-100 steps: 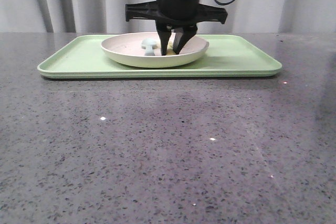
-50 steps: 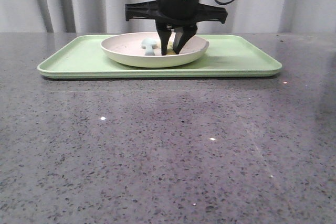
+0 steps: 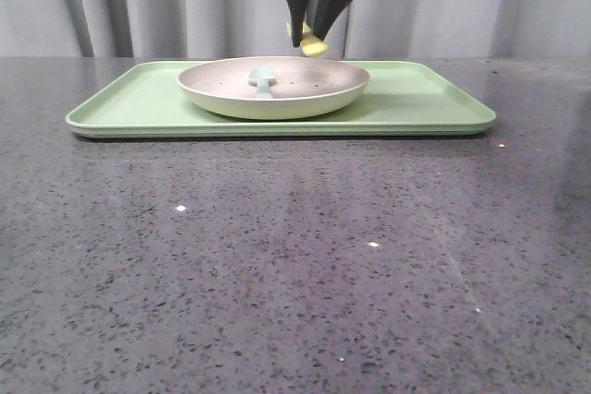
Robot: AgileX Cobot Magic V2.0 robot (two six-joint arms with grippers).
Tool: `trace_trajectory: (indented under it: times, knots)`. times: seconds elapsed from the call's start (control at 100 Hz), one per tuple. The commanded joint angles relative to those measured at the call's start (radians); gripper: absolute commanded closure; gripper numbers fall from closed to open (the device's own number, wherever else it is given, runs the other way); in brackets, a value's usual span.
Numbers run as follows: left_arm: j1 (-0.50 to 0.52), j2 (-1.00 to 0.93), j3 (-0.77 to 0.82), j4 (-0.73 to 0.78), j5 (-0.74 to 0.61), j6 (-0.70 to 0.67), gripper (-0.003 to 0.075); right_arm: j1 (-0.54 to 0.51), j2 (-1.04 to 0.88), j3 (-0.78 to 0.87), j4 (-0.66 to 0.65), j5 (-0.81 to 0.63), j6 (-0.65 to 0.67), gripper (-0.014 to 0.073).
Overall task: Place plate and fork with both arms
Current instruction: 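Carry the fork with the right gripper beside the plate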
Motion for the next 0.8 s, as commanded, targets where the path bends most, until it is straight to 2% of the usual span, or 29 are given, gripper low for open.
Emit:
trace_trajectory:
  times: [0.0,0.18,0.4,0.79]
  knots:
    - [-0.001,-0.006,-0.023,-0.012,-0.045,-0.011,0.0177,-0.007,-0.066,-0.066,-0.064,0.006,-0.005,0.0592]
    - [-0.001,-0.006,-0.023,-0.012,-0.045,-0.011,0.0177,-0.046,-0.068,-0.099,-0.074,0.063,-0.038,0.0592]
    - [-0.001,-0.006,-0.023,-0.012,-0.045,-0.011,0.0177,-0.127,-0.070,-0.099,0.020,0.090,-0.126,0.0592]
    - [-0.001,-0.006,-0.023,-0.012,-0.045,-0.011,0.0177,-0.204,-0.070,-0.075,0.019,0.101,-0.179,0.0592]
